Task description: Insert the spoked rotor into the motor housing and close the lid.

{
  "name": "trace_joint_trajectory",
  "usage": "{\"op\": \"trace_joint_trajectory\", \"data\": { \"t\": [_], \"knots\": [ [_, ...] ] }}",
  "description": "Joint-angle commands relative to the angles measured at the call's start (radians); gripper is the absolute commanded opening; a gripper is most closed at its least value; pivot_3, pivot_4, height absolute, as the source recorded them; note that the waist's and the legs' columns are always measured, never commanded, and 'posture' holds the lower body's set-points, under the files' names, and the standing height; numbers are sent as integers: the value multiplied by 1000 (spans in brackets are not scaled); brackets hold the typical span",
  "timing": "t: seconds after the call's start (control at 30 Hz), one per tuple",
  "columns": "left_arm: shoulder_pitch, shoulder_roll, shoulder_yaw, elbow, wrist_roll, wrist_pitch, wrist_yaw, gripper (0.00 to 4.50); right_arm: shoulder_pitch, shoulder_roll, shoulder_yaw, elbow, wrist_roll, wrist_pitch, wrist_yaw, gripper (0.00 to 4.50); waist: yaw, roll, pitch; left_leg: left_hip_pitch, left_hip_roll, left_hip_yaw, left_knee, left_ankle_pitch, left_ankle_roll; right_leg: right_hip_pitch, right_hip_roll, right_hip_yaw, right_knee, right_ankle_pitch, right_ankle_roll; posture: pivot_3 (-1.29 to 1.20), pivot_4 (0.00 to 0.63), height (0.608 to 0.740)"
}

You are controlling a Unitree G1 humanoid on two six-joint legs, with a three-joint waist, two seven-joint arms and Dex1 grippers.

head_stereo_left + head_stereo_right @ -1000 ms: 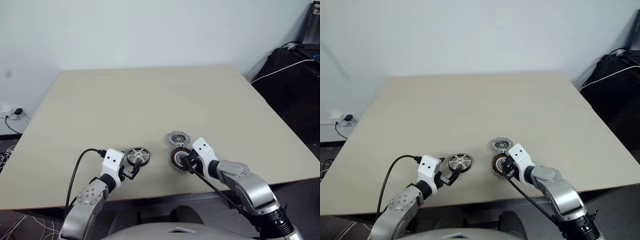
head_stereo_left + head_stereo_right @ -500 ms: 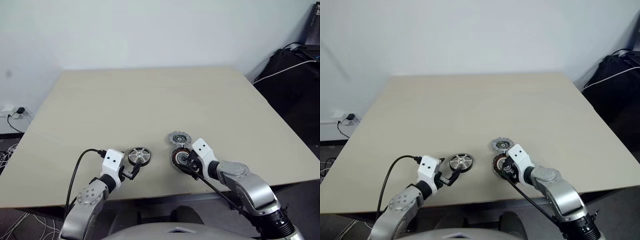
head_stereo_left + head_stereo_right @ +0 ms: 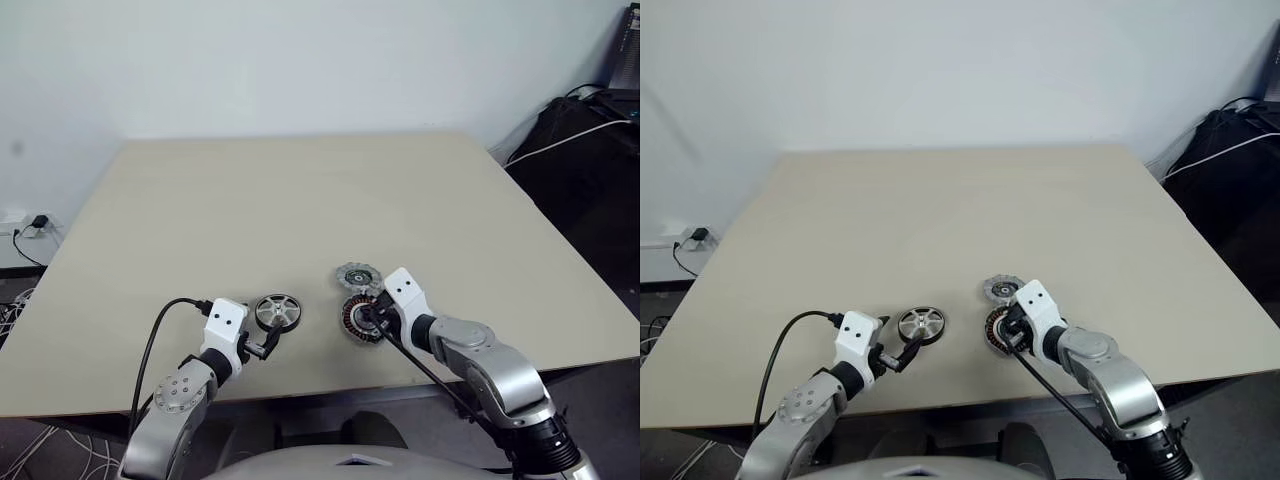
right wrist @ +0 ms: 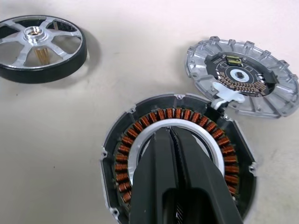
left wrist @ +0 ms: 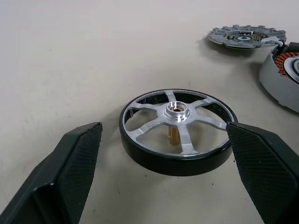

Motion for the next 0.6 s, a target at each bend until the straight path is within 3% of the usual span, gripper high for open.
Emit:
{"op": "trace_joint_trajectory", "data": {
  "t": [0.03, 0.6],
  "knots": [
    [-10, -4, 0, -48, -7, -11, 1, 4500, -27, 13, -2, 6, -8, -17, -13, 31, 0, 0, 0, 0, 0, 0, 0, 0, 0, 0, 0, 0, 0, 0, 0, 0, 0, 740],
    [-9, -3, -1, -48, -7, -13, 0, 4500, -7, 22, -14, 21, -4, -33, -15, 31, 0, 0, -1, 0, 0, 0, 0, 0, 0, 0, 0, 0, 0, 0, 0, 0, 0, 740]
  ]
}}
